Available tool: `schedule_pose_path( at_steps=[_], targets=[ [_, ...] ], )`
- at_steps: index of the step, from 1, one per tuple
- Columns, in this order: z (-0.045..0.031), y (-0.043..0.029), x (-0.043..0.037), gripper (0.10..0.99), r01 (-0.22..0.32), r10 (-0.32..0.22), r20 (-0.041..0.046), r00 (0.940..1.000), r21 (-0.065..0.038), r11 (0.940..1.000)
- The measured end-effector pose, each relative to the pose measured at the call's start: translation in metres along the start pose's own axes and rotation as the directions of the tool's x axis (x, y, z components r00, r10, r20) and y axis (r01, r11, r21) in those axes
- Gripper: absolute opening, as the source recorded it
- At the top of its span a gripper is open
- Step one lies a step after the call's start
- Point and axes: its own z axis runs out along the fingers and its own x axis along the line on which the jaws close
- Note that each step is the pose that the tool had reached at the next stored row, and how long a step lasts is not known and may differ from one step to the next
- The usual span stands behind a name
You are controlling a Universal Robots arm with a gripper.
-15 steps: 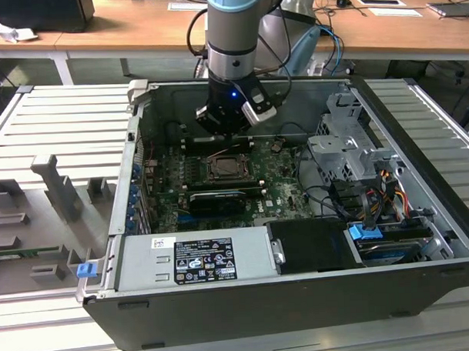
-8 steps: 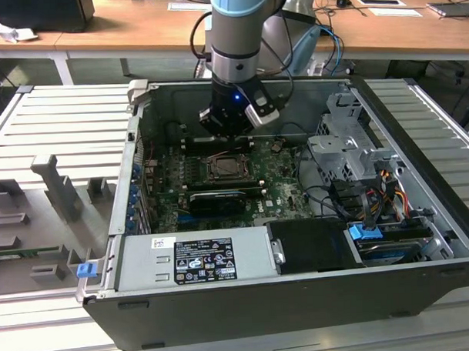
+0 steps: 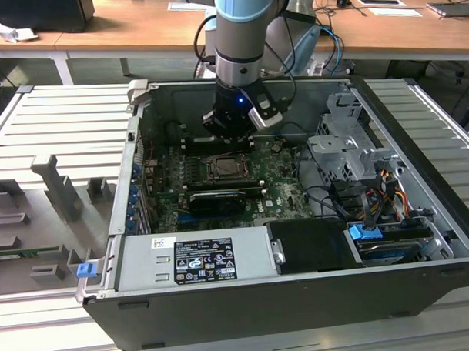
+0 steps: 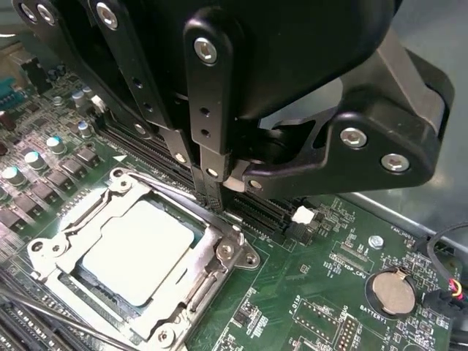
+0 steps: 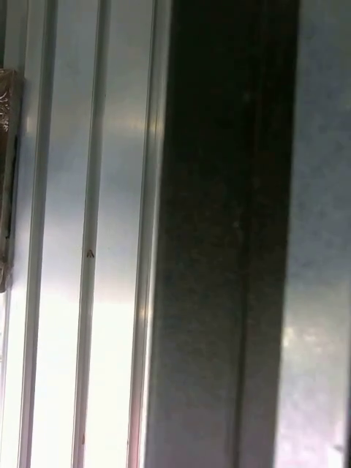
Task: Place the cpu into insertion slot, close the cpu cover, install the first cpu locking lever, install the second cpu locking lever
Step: 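Install the first cpu locking lever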
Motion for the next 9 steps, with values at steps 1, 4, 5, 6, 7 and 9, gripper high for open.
schedule_pose_path(
  at_steps=[1,4,5,6,7,9],
  targets=[
    [0.0008,-0.0001,-0.0002,0.106,0.0,0.0,0.0,1.0,0.0,1.0],
    [0.0023,-0.0003,-0.0006,0.106,0.0,0.0,0.0,1.0,0.0,1.0],
    [0.0024,-0.0003,-0.0007,0.106,0.0,0.0,-0.0002,1.0,0.001,1.0],
    [0.0025,-0.0003,-0.0008,0.106,0.0,0.0,-0.0001,1.0,0.001,1.0],
    [0.0027,-0.0002,-0.0009,0.106,0.0,0.0,0.0,1.0,0.002,1.0],
    [0.0028,-0.0003,-0.0011,0.106,0.0,0.0,-0.0004,1.0,0.005,1.0]
  ],
)
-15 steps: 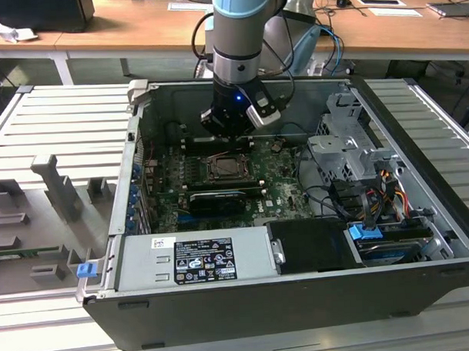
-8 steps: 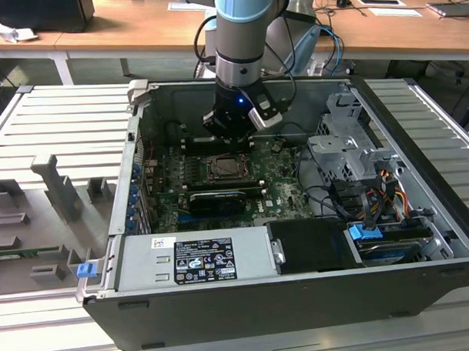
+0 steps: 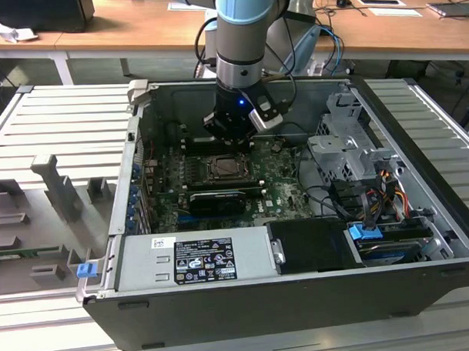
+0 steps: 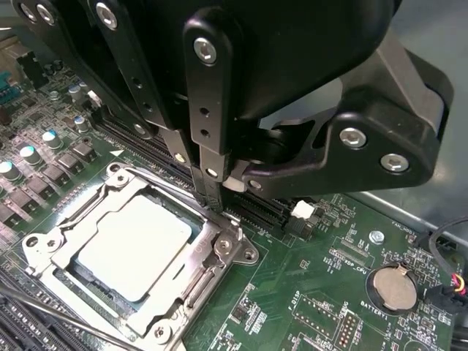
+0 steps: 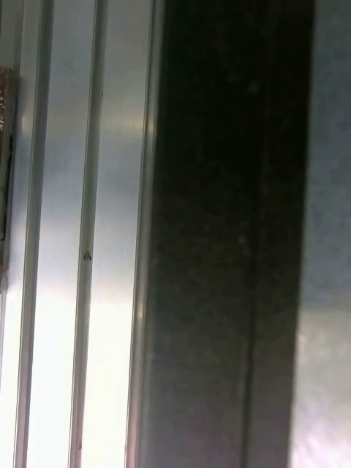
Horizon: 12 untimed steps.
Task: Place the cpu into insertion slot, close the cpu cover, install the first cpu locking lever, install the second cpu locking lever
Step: 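Install the first cpu locking lever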
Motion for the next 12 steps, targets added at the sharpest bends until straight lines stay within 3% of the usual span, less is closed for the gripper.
schedule_pose_path(
  at_steps=[5,10,12],
  targets=[
    [0.002,-0.0003,-0.0006,0.106,0.0,0.0,-0.001,1.0,0.009,1.0],
    [0.0039,-0.0004,-0.0012,0.106,0.0,0.0,-0.0008,1.0,0.006,1.0],
    [0.0005,-0.0001,-0.0013,0.106,0.0,0.0,-0.0009,1.0,0.005,1.0]
  ],
)
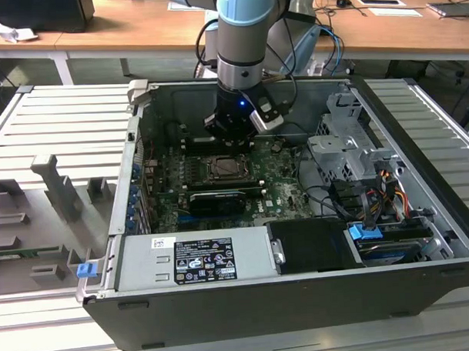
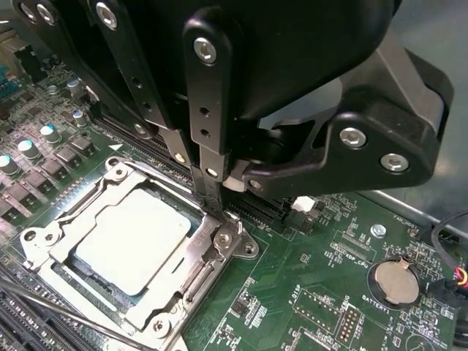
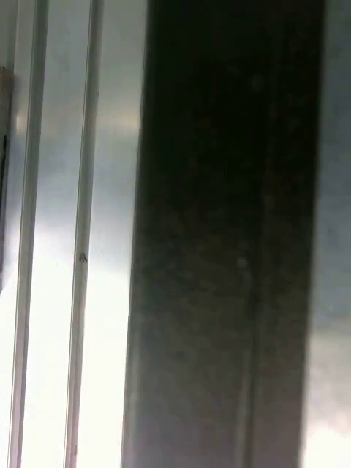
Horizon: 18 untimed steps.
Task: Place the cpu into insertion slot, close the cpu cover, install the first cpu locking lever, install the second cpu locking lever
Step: 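Install the first cpu locking lever, then install the second cpu locking lever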
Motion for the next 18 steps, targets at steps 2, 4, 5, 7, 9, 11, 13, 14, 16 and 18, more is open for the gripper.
schedule_pose_path(
  at_steps=[2,4,5,7,9,11,13,14,16,18],
  targets=[
    [-0.0056,0.0004,0.0,0.106,0.0,0.0,-0.0001,1.0,0.0,1.0],
    [-0.0073,0.0003,-0.0001,0.106,0.0,0.0,0.0,1.0,0.0,1.0],
    [-0.0074,-0.0002,-0.0001,0.106,0.0,0.0,0.0,1.0,0.0,1.0],
    [-0.0075,-0.0015,0.0,0.106,0.0,0.0,0.0,1.0,0.0,1.0],
    [-0.0076,-0.0024,0.0001,0.106,0.0,0.0,-0.0001,1.0,0.0,1.0],
    [-0.0076,-0.0033,0.0002,0.106,0.0,0.0,0.0,1.0,0.0,1.0],
    [-0.0077,-0.004,0.0002,0.106,0.0,0.0,0.0001,1.0,0.0,1.0],
    [-0.0077,-0.0042,0.0002,0.106,0.0,0.0,0.0,1.0,0.0,1.0],
    [-0.0077,-0.0048,0.0002,0.106,0.0,0.0,0.0,1.0,0.0,1.0],
    [-0.0079,-0.0062,0.0003,0.106,0.0,0.0,-0.0002,1.0,0.0,1.0]
  ],
)
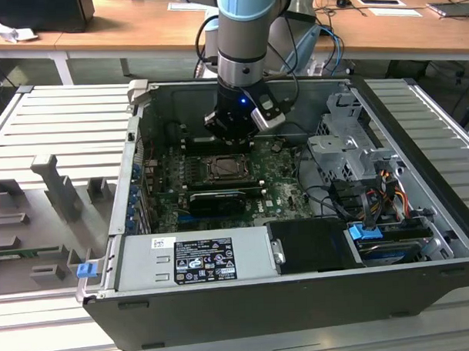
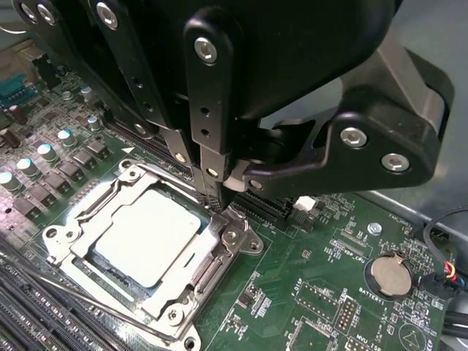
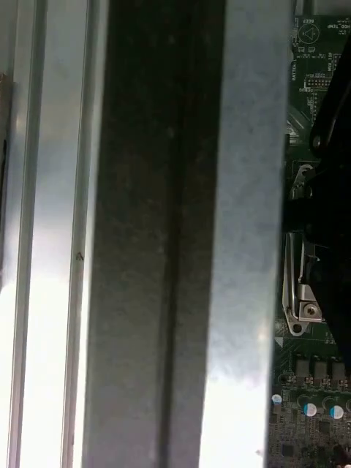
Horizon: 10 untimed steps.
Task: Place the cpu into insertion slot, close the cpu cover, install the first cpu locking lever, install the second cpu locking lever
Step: 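Install the second cpu locking lever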
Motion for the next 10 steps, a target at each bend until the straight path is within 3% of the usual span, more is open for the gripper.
schedule_pose_path(
  at_steps=[8,10],
  targets=[
    [-0.001,-0.0045,0.0003,0.106,0.0,0.0,-0.0001,1.0,0.0,1.0],
    [-0.0075,-0.0041,0.0002,0.106,0.0,0.0,0.0001,1.0,0.0,1.0]
  ],
)
